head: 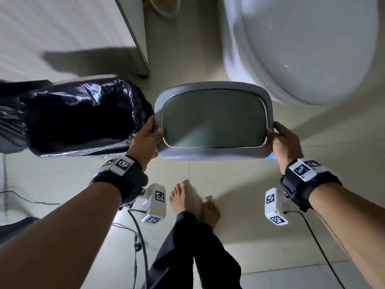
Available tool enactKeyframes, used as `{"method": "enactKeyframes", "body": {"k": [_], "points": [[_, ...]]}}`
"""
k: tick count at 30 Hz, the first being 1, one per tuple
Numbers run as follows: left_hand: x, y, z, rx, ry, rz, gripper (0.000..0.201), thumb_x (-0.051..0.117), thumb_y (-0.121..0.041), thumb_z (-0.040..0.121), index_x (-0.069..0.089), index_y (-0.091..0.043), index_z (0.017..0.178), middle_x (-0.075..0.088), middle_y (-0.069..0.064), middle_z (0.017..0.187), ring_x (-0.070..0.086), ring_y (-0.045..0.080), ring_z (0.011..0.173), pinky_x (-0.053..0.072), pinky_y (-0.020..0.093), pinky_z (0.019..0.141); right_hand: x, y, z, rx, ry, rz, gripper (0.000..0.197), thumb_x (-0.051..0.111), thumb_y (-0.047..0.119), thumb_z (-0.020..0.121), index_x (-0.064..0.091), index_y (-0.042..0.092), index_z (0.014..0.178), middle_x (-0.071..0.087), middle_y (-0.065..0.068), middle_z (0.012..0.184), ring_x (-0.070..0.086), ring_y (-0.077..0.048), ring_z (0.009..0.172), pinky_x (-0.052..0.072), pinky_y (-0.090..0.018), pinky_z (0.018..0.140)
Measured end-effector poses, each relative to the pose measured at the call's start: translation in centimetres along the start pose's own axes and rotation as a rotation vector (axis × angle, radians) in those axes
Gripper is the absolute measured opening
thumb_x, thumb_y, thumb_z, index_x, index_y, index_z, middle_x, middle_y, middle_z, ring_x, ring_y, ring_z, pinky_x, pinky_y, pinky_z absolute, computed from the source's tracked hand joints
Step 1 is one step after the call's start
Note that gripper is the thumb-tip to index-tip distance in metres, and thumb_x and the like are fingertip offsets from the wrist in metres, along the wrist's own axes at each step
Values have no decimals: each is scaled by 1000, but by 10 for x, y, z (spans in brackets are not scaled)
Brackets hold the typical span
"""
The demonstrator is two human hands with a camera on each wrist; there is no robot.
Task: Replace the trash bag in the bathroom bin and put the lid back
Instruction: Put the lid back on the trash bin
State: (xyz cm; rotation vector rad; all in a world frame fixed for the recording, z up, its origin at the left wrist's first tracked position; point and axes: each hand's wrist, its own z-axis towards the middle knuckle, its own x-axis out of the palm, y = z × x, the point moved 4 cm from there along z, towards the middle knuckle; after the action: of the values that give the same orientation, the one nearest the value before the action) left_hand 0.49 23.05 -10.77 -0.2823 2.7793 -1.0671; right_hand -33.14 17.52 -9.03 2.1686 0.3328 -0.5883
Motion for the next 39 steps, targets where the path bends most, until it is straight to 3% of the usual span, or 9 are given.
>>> {"method": "enactKeyframes", "body": {"k": [6,9,13,18,22,27,30,35,39], "points": [[-69,-45,-40,140,-215,-112,34,57,-20,101,63,-28,134,69,-13,91,65,4,78,56,22,62,21,63,-35,-118,93,43,22,53,44,71,66,34,86,56,-12,68,44,-21,65,46,-42,66],[-109,-54,-45,169,-276,-167,31,58,-21,101,64,-28,131,73,-16,93,68,4,81,59,26,65,56,86,-42,-188,152,60,24,51,47,71,65,36,87,58,-13,73,47,-20,68,50,-45,72],[-167,-54,-42,203,-311,-192,29,54,-18,103,63,-31,127,71,-13,93,64,5,81,56,28,71,118,109,-49,-245,193,51,31,50,46,75,62,25,94,63,-24,83,48,-22,68,54,-52,77],[-250,-39,-25,187,-315,-184,26,52,-16,104,63,-30,122,69,-11,94,61,11,89,55,33,81,202,127,-75,-216,254,70,28,52,40,73,64,25,93,63,-11,75,52,-24,72,49,-40,74],[-308,-31,-9,184,-325,-178,34,53,-16,103,57,-36,130,69,-14,93,64,-3,73,54,20,66,256,135,-101,-177,246,90,25,52,30,72,67,27,93,64,-5,74,53,-25,72,52,-51,85],[-354,-18,9,176,-272,-150,34,53,-13,103,59,-29,132,72,-13,97,65,-3,76,54,25,74,297,141,-121,-118,190,183,34,53,13,80,73,40,86,67,-3,81,54,-22,71,50,-43,81],[-361,-10,17,158,-240,-134,30,54,-13,102,65,-25,126,72,-12,94,64,8,84,53,30,82,306,145,-125,-130,159,131,32,51,19,74,72,41,81,62,-4,76,49,-21,72,41,-36,74],[-363,-2,23,161,-266,-76,30,60,-17,94,76,-42,92,77,-12,94,66,12,92,51,45,105,311,143,-120,-113,123,51,17,52,23,77,67,27,80,57,-9,80,48,-20,73,42,-36,74],[-359,-2,23,157,-282,-55,30,59,-27,82,75,-52,78,75,-9,93,66,18,95,50,52,106,313,137,-116,-105,120,11,22,49,24,73,57,14,90,52,-11,76,46,-21,72,42,-37,72]]}}
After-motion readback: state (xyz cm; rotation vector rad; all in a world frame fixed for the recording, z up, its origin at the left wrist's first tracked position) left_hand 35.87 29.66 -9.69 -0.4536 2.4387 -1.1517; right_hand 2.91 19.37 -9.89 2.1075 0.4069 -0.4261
